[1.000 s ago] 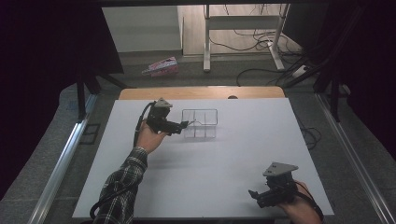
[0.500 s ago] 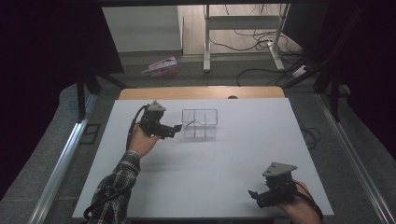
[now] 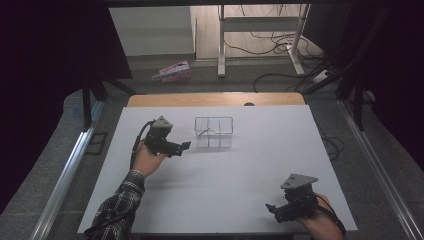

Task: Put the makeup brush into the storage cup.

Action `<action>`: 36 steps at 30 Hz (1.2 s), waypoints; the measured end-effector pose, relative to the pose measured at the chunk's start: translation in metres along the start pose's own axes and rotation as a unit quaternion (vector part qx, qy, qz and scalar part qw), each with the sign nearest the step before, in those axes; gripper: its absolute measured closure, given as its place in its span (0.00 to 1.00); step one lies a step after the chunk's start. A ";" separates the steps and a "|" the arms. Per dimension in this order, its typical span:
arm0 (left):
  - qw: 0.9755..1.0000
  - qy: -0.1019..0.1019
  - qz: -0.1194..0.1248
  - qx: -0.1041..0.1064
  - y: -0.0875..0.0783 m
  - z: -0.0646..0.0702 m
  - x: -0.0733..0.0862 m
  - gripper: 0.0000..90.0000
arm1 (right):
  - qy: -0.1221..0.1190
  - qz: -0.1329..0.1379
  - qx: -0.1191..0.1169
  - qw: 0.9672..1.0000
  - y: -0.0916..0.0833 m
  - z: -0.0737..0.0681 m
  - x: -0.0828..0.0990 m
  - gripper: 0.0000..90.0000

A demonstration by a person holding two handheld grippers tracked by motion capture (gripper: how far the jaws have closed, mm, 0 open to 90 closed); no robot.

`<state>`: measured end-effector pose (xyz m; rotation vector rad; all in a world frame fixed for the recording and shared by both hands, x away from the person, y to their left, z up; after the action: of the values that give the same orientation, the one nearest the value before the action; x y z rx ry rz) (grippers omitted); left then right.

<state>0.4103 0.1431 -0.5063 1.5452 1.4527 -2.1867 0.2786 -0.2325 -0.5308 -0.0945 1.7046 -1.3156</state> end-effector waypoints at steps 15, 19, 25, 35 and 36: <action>1.000 -0.007 -0.003 0.004 -0.008 0.001 0.023 0.01 | 0.002 0.001 0.001 1.000 0.000 0.000 0.000 0.00; 1.000 -0.007 -0.003 0.004 -0.010 0.003 0.027 0.01 | 0.003 0.002 0.001 1.000 0.000 0.000 0.000 0.00; 1.000 -0.010 -0.004 0.000 -0.013 0.005 0.032 0.01 | 0.005 0.004 0.001 1.000 0.000 0.001 -0.001 0.00; 1.000 -0.015 -0.003 -0.004 -0.019 0.010 0.040 0.01 | 0.008 0.006 -0.001 1.000 -0.001 0.001 -0.001 0.00; 1.000 -0.018 -0.003 -0.003 -0.020 0.011 0.041 0.01 | 0.008 0.006 -0.002 1.000 -0.001 0.001 -0.001 0.00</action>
<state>0.3725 0.1627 -0.5250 1.4946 1.4551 -2.1981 0.2796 -0.2335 -0.5295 -0.0752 1.7189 -1.3072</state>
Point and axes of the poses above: each handheld gripper's, and its own axes: y roughly forward along the jaws, x roughly out of its underside, z roughly to its right, the point moved 6 cm from there along y, roughly forward along the jaws, and after that the axes turned 4 degrees about y, right-handed, at the moved point
